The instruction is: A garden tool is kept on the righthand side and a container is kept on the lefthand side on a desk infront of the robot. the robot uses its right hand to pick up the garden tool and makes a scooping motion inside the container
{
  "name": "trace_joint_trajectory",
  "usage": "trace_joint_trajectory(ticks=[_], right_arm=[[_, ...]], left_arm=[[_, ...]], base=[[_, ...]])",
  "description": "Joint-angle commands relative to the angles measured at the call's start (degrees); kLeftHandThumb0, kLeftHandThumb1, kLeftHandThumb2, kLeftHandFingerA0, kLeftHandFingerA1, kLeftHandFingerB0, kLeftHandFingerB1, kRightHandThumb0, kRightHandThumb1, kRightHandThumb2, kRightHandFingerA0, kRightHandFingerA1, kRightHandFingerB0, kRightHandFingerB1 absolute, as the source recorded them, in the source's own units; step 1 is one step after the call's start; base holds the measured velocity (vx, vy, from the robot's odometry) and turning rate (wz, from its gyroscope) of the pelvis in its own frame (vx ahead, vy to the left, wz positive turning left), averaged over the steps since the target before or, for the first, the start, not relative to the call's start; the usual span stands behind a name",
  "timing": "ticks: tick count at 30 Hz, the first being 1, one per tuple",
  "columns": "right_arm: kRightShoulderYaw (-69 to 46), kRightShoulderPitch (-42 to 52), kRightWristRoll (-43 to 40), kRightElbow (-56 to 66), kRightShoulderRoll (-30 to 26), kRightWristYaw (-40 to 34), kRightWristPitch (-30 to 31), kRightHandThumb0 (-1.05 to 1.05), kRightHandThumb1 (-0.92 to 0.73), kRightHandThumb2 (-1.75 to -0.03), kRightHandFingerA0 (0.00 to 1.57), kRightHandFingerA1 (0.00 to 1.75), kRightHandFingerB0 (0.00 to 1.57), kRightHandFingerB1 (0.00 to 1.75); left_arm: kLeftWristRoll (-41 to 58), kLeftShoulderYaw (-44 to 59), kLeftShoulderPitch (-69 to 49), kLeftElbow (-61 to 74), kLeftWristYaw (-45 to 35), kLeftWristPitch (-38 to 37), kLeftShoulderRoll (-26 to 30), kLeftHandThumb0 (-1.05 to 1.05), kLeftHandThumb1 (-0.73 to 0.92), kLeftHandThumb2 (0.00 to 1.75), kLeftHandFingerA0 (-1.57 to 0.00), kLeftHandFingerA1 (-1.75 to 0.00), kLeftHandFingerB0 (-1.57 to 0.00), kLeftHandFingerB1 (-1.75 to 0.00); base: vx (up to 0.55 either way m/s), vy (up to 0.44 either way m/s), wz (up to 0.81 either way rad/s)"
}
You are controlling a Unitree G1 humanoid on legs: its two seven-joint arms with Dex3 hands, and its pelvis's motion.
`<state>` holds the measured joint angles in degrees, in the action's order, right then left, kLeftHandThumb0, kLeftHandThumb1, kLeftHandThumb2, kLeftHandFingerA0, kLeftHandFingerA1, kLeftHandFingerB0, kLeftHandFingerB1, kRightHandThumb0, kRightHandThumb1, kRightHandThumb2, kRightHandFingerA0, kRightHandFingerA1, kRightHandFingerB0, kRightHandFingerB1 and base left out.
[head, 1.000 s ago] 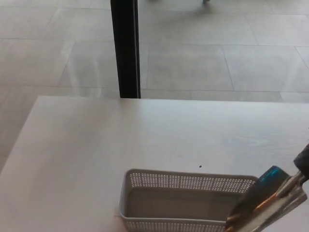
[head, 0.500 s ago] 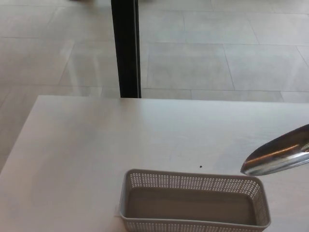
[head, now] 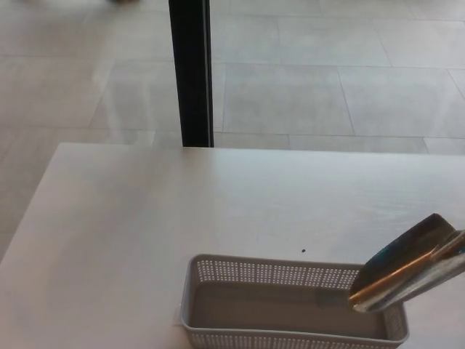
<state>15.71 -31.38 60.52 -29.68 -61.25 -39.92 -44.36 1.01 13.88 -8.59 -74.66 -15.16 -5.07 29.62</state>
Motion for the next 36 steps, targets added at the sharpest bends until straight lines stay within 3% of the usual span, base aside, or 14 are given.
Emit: trace_joint_trajectory(ticks=[1,3,9,11,17,19,20,24,25,27,28,30,35,36], right_arm=[[0.1,0.5,1.7,1.3,-1.9,-1.8,-0.1,-0.19,-0.52,-0.80,0.87,1.68,0.73,1.31],[0.0,0.9,1.8,1.9,-1.5,0.1,1.8,-0.19,-0.48,-0.79,0.88,1.58,0.77,1.20],[-3.0,5.0,-0.4,7.6,0.0,14.4,13.3,-0.22,-0.54,-0.63,0.82,1.65,0.78,1.35],[-4.4,7.3,1.0,10.8,2.1,21.4,22.4,-0.23,-0.60,-0.66,0.77,1.73,0.71,1.48],[-4.9,8.6,1.5,12.7,2.8,25.3,26.1,-0.25,-0.59,-0.59,0.81,1.75,0.70,1.53],[-5.5,9.7,0.5,14.1,3.0,26.4,26.7,-0.28,-0.60,-0.60,0.83,1.71,0.73,1.45],[-5.5,10.6,1.9,15.8,3.2,26.2,27.7,-0.30,-0.64,-0.63,0.85,1.68,0.81,1.28],[-6.2,12.9,2.4,20.7,3.9,30.2,29.4,-0.32,-0.70,-0.66,0.84,1.75,0.75,1.35],[-6.3,13.3,2.5,21.7,4.1,30.5,29.5,-0.39,-0.50,-0.94,1.13,1.32,0.86,1.08],[-6.9,14.8,1.3,25.3,5.2,32.0,29.4,-0.40,-0.51,-0.96,1.11,1.31,0.85,1.06],[-6.7,15.4,2.3,27.5,5.4,32.1,29.2,-0.37,-0.65,-0.60,0.82,1.75,0.82,1.20],[-6.5,15.8,3.7,28.7,5.4,32.0,29.3,-0.37,-0.65,-0.60,0.82,1.75,0.82,1.20],[-6.5,19.1,6.1,38.1,8.8,34.7,31.0,-0.37,-0.67,-0.67,0.85,1.75,0.87,0.89],[-6.4,19.8,6.4,40.0,9.2,36.0,31.3,-0.42,-0.51,-0.97,1.16,1.34,0.80,0.85]], left_arm=[[-0.4,-0.5,0.2,0.3,-0.2,0.2,1.2,-0.67,-0.06,1.07,-0.99,-1.03,-0.86,-0.95],[-0.1,-0.6,0.2,0.8,-1.3,-0.1,1.4,-0.66,-0.09,1.12,-0.98,-1.04,-0.84,-0.97],[-0.3,-0.8,-0.2,1.1,-1.2,-0.3,1.1,-0.66,-0.10,1.11,-1.00,-1.04,-0.88,-0.97],[-0.3,-0.9,0.0,0.8,-0.9,-0.1,1.0,-0.66,-0.09,1.10,-0.94,-1.05,-0.85,-0.96],[-0.4,-0.9,0.2,0.6,-0.6,0.1,1.1,-0.66,-0.09,1.09,-0.98,-1.05,-0.88,-0.96],[0.1,-0.3,0.4,0.4,-0.8,0.1,1.0,-0.65,-0.08,1.09,-0.97,-1.04,-0.86,-0.96],[-0.1,-0.5,0.5,0.4,-0.5,0.1,1.0,-0.68,-0.07,1.08,-1.00,-1.04,-0.88,-0.96],[0.6,0.1,0.3,0.6,-1.3,-0.1,1.0,-0.67,-0.09,1.10,-1.05,-1.03,-0.92,-0.96],[0.0,-0.4,0.4,0.7,-1.3,-0.3,1.1,-0.67,-0.10,1.10,-1.06,-1.03,-0.91,-0.97],[0.3,-0.1,0.4,0.6,-1.5,-0.1,1.1,-0.67,-0.11,1.09,-0.99,-1.03,-0.87,-0.95],[0.4,0.0,0.5,0.4,-1.5,0.0,1.1,-0.65,-0.13,1.08,-0.96,-1.04,-0.88,-0.95],[0.4,0.1,0.6,0.5,-1.7,0.1,1.2,-0.65,-0.13,1.08,-0.96,-1.04,-0.88,-0.95],[0.7,0.3,0.8,0.6,-2.0,0.2,1.1,-0.68,-0.12,1.06,-1.04,-1.04,-0.92,-0.96],[0.6,0.1,0.4,1.1,-2.2,-0.5,1.2,-0.71,-0.11,1.07,-1.05,-1.02,-0.93,-0.94]], base=[[0.00,0.000,0.00],[0.00,0.000,0.00],[0.00,0.000,0.00],[0.00,0.000,0.00],[0.00,0.000,0.00],[0.00,0.000,0.00],[0.00,0.000,0.00],[0.00,0.000,0.00],[0.00,0.000,0.00],[0.00,0.000,0.00],[0.00,0.000,0.00],[0.00,0.000,0.00],[0.00,0.000,0.00],[0.00,0.000,0.00]])
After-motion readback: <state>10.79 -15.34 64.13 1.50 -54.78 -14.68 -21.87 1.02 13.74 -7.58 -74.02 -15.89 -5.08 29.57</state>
